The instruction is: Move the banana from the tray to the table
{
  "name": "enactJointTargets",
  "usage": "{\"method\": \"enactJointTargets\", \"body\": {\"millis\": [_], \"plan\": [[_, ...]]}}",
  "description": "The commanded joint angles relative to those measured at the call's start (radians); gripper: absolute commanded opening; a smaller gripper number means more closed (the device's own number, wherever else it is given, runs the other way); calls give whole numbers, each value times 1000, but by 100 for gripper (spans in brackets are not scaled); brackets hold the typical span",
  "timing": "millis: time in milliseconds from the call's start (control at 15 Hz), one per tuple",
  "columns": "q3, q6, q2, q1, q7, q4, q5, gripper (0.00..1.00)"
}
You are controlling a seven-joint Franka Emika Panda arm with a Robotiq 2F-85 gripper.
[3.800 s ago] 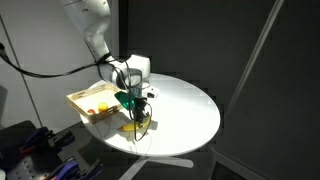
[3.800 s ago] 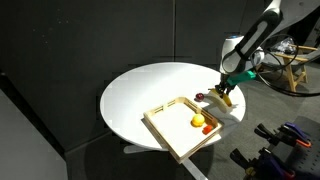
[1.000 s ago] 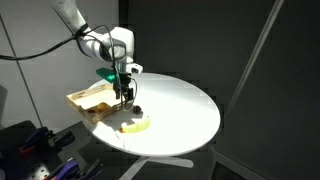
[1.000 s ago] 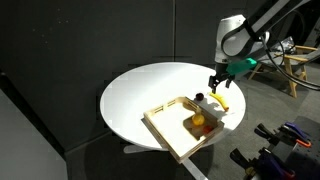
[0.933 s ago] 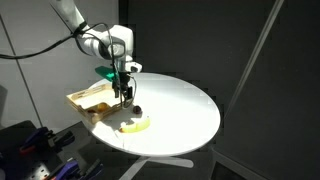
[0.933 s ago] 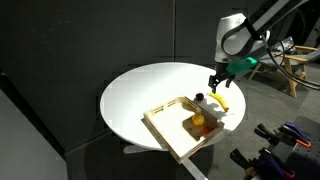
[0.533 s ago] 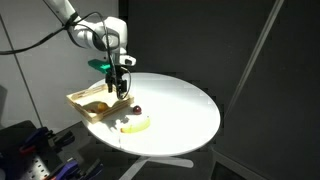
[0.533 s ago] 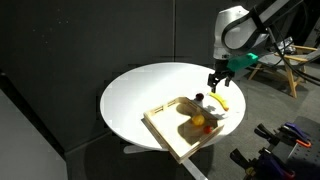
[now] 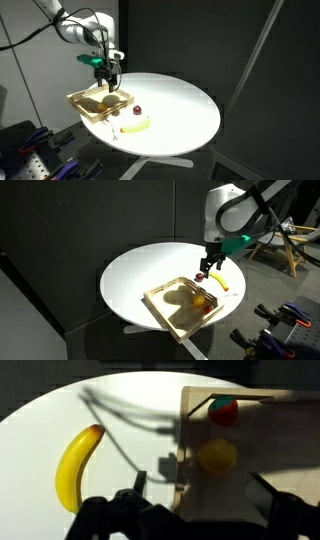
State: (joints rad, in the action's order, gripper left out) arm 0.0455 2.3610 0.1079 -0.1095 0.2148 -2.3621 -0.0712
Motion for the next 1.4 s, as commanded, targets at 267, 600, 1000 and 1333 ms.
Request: {"method": "enactJointTargets", "body": {"millis": [267, 600, 1000, 1333], "plan": [[56, -5, -5, -52, 67, 6, -21, 100], [64, 1, -34, -71, 181, -10, -19, 100], [67, -47, -109, -68, 288, -44, -41, 100], [76, -127, -191, -57, 273, -73, -33, 100]]}}
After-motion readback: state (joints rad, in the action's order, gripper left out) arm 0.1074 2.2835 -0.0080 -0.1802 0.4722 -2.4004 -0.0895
